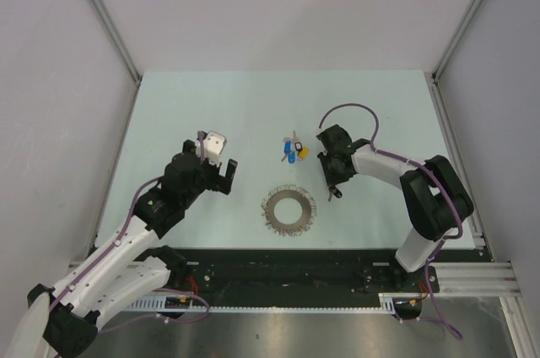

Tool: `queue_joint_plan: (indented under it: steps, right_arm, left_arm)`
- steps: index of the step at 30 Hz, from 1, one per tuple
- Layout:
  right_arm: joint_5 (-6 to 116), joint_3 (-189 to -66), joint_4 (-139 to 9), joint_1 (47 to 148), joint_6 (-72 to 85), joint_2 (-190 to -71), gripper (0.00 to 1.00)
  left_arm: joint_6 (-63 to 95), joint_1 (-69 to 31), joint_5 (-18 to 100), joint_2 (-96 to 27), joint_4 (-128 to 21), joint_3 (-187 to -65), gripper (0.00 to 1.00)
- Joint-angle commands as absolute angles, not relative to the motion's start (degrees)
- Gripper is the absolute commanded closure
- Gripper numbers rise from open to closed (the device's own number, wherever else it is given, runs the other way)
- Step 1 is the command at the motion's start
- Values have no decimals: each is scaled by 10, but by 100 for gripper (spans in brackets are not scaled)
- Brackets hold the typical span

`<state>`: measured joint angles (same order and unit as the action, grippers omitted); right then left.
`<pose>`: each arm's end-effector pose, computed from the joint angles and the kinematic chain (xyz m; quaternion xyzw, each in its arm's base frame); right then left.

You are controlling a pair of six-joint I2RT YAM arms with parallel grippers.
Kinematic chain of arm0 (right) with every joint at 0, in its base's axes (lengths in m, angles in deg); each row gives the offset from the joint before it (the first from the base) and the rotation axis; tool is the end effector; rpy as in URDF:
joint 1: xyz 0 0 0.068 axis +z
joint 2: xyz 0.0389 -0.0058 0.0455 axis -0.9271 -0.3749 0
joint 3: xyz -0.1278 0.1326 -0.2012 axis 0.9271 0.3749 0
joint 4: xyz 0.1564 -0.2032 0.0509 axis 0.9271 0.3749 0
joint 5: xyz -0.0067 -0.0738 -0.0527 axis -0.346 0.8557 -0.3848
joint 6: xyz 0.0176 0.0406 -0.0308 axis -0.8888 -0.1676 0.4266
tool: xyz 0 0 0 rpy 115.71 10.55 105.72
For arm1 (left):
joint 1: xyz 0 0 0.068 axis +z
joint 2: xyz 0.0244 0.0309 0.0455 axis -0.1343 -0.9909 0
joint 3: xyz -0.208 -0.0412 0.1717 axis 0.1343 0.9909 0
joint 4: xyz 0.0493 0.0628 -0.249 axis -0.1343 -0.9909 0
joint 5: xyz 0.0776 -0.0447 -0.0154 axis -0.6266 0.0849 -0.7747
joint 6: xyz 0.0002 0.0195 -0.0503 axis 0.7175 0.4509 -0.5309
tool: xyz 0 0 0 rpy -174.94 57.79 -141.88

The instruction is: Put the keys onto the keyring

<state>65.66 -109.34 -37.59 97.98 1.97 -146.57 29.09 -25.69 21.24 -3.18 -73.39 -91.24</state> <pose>0.2798 0.1593 0.1658 -0.1517 0.9678 0.0452 0.1959 0.1531 -0.0922 0.2828 0.2022 0.8140 -0.0633 0.5408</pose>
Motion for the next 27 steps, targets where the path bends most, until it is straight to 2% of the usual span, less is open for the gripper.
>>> queue_joint_plan:
  steps: [1,7,10,14,20,27]
  right_arm:
    - [703,-1096,-392,1009,41,-1434,69]
    - [702,-1096,-389,1039,62,-1349,54]
    - [670,-1096,-388,1054,79,-1315,52]
    - [631,-1093,-405,1111,107,-1295,51]
    - [541,-1073,-489,1178,131,-1329,52]
    - [480,-1074,-591,1235,152,-1409,62]
  left_arm:
    - [291,-251,199,-25,-717,-908,2]
    - [274,-250,212,-26,-713,-905,1]
    - [237,-250,239,-30,-711,-904,1]
    - [209,-250,285,-45,-707,-891,2]
    - [219,-250,268,-25,-734,-889,2]
    - [228,-250,249,17,-739,-869,4]
